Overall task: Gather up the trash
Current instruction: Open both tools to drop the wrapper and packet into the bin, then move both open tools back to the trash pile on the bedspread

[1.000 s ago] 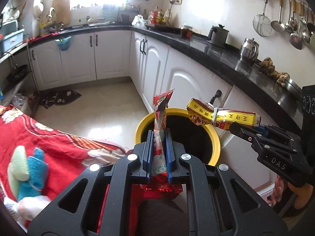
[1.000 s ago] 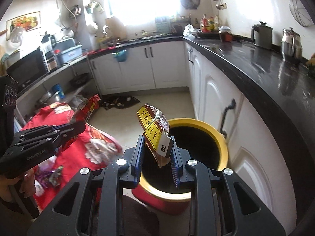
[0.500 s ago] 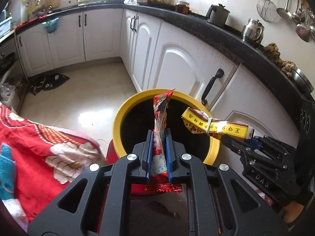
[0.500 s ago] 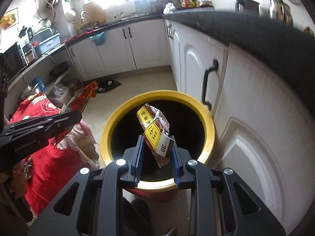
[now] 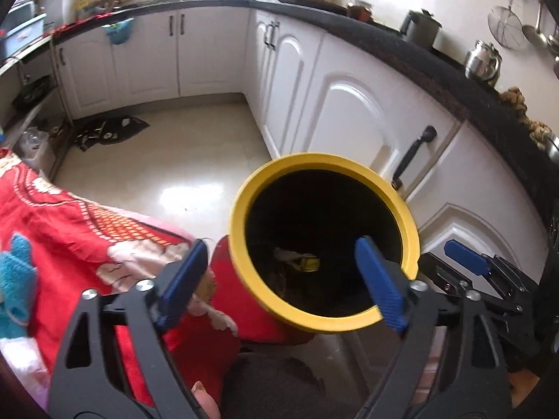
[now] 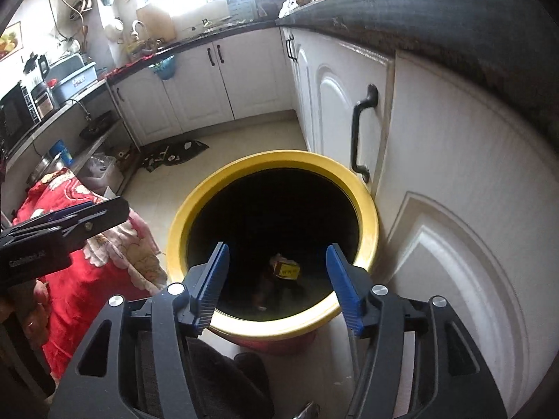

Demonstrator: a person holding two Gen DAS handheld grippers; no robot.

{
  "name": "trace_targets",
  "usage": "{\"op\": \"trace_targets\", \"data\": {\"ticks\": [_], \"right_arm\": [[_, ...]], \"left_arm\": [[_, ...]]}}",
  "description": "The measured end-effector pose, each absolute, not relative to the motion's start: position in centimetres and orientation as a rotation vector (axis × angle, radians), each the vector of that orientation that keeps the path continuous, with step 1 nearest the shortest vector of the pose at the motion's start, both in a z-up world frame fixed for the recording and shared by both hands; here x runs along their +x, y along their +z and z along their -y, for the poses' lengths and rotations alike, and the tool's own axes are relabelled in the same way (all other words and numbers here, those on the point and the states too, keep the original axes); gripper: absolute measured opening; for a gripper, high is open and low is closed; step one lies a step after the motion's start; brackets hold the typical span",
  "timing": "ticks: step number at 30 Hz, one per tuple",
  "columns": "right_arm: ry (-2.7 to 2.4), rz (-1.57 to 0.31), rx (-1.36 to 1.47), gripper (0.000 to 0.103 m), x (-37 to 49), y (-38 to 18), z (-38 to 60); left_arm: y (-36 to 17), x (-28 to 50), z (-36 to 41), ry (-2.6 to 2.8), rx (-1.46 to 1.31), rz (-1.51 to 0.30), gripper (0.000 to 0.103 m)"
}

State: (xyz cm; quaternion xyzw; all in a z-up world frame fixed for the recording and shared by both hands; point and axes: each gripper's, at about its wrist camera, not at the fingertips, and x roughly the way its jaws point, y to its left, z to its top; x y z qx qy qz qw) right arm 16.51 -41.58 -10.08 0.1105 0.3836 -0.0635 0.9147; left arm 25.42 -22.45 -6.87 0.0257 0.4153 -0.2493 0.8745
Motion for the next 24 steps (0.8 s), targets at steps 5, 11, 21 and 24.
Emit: {"op": "trace_targets", "data": {"ticks": [5,11,21,24], "right_arm": [[-0.098,-0.751,0.216,0.06,16.2,-8.8,40.4],[-0.049,-0.705,0.196,0.064,15.8,-6.8,38.5],[0.049,-0.635,0.155,0.067,14.8,-3.9,34.9],[0.081,-0.617,0.142,0.068,14.4,-3.0,33.6]], "left_arm": [[-5.2,24.6,20.0,-0.475,0.026,-0.829,0.092],[-3.3,23.4,16.7,-0.417,-0.003,-0.79,0.092],[-0.8,21.3,11.7,-0.331,-0.062,-0.726,0.092],[-0.1,20.3,10.3,-0.304,-0.064,-0.698,0.092]]}}
